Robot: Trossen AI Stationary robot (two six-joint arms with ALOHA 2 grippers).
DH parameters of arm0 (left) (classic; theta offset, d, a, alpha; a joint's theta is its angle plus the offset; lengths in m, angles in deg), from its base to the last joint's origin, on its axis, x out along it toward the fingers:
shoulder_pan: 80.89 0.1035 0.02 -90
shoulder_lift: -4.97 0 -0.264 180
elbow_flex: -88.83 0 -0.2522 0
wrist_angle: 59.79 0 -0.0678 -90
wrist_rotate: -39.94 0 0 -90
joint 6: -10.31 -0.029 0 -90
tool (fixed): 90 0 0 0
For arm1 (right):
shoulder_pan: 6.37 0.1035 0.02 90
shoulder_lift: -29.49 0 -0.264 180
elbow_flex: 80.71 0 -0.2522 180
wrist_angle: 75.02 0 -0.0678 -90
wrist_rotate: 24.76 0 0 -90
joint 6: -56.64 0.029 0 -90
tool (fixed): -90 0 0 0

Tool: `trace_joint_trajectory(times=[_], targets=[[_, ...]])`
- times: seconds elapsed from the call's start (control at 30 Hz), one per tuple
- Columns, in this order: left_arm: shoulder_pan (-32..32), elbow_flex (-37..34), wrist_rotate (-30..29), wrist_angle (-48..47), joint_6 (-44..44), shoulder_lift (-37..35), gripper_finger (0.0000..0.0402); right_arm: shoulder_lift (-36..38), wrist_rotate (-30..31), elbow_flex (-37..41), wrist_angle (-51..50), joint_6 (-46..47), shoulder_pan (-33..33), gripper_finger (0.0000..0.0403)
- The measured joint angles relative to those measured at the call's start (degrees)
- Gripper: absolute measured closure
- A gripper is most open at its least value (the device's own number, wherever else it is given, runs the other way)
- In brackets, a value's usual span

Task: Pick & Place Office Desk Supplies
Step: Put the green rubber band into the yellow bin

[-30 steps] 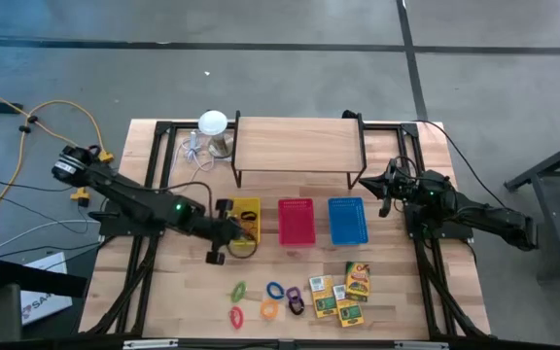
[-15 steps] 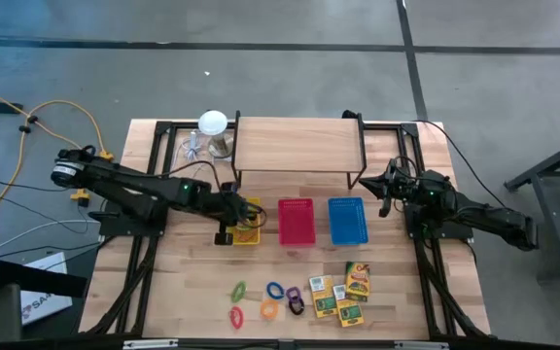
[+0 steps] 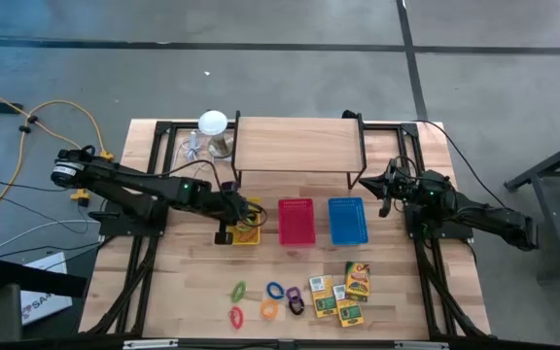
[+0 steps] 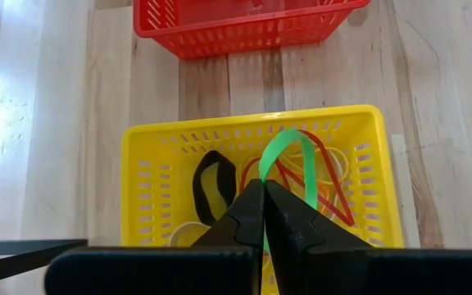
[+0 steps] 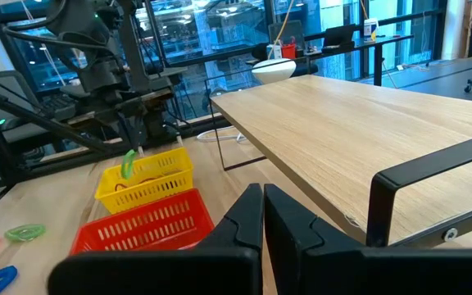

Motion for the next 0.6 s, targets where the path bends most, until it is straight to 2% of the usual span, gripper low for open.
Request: trace_joint_trajectory(times=[0.27, 0.6], targets=[[0.0, 0.0, 0.0, -0.1, -0.3, 0.0, 0.0399, 0.0, 0.0, 0.0, 0.0, 0.0, 0.0, 0.0401], [0.0, 0.0, 0.0, -0.5, -0.3, 0.0, 0.0358, 0.0, 0.0, 0.0, 0.0, 0.0, 0.0, 0.0401]])
